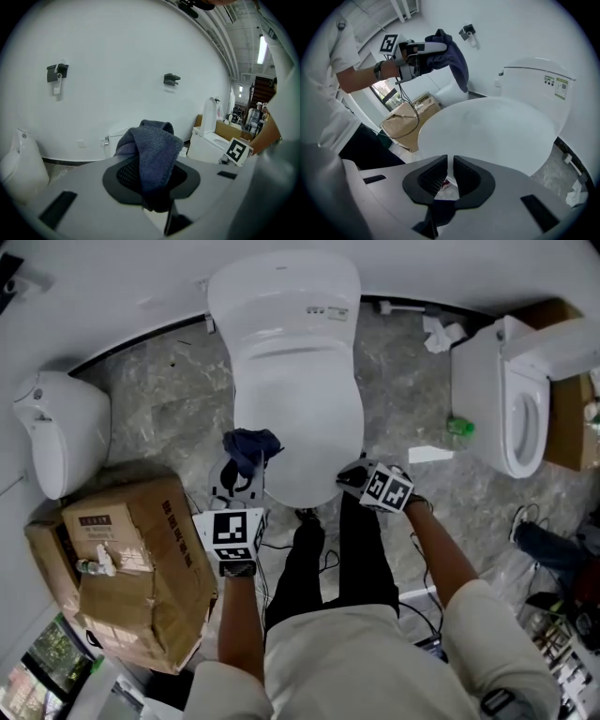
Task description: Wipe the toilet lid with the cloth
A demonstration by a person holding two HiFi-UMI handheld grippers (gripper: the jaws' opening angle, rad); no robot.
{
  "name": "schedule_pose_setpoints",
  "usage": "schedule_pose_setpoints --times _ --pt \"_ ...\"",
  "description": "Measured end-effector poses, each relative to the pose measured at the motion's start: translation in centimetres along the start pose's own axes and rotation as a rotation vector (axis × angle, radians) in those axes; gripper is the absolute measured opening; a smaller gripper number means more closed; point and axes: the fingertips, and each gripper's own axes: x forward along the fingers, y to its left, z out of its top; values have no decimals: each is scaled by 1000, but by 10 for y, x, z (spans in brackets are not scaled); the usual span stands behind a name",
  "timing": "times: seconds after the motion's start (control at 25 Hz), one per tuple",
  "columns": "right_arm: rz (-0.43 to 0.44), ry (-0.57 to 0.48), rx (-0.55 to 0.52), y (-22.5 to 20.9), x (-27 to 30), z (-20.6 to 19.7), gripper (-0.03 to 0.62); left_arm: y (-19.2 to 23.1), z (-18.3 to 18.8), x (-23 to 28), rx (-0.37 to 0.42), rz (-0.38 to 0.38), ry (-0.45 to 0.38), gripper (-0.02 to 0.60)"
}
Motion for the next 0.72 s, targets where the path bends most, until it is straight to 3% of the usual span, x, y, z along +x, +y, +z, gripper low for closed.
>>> schedule_pose_setpoints --times 0.44,0.72 --pt "8 150 -34 4 55 -48 114 -3 -34 25 -15 -7 49 87" --pt "-31 170 60 -2 85 -74 133 7 -55 39 -38 -2 81 87"
